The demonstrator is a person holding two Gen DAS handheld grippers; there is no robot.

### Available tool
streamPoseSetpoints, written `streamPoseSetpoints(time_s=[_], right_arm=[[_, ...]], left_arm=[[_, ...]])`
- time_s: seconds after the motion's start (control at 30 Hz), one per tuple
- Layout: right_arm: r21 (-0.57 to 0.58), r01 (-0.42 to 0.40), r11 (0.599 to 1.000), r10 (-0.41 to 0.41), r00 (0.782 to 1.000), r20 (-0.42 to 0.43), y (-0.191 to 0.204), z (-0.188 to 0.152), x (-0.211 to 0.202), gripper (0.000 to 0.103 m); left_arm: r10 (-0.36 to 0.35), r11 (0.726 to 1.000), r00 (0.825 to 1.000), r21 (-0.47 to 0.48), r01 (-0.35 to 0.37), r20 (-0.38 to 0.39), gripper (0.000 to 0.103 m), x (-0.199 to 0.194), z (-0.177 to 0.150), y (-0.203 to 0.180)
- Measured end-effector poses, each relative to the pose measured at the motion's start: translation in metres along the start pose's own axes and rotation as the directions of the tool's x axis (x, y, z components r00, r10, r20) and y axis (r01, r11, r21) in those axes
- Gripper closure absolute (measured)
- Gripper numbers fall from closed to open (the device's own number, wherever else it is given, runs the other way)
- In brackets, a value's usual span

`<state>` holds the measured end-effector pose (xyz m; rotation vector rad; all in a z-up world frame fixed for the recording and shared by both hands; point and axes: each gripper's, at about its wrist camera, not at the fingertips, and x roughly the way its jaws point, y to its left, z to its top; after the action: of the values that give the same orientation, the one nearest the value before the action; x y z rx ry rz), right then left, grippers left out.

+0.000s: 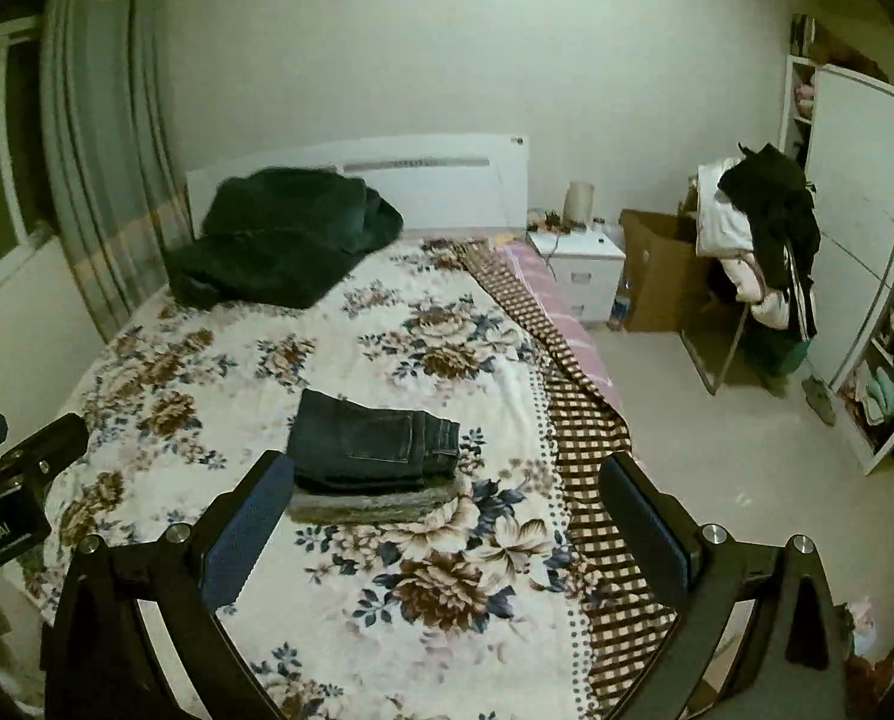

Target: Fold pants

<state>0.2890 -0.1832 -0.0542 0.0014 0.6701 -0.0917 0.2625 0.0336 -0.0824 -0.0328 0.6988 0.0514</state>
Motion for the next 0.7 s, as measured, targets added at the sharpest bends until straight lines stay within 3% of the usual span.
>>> streamPoseSetpoints(time_s=[0.37,0.7], right_arm=[[-0.014,0.006,1.0,-0.005,0.999,0.037,-0.002,-0.009,-0.113,0.0],[-0.008,0.025,1.0,-0.025,0.999,0.044,0.016,-0.008,-0.139,0.0]], left_arm=[[0.015,1.0,0.999,-0.002,-0.015,0.031,0.0,-0.066,-0.018,0.01],[-0.008,1.0,0.999,0.013,0.007,0.04,0.0,-0.082,-0.028,0.026]])
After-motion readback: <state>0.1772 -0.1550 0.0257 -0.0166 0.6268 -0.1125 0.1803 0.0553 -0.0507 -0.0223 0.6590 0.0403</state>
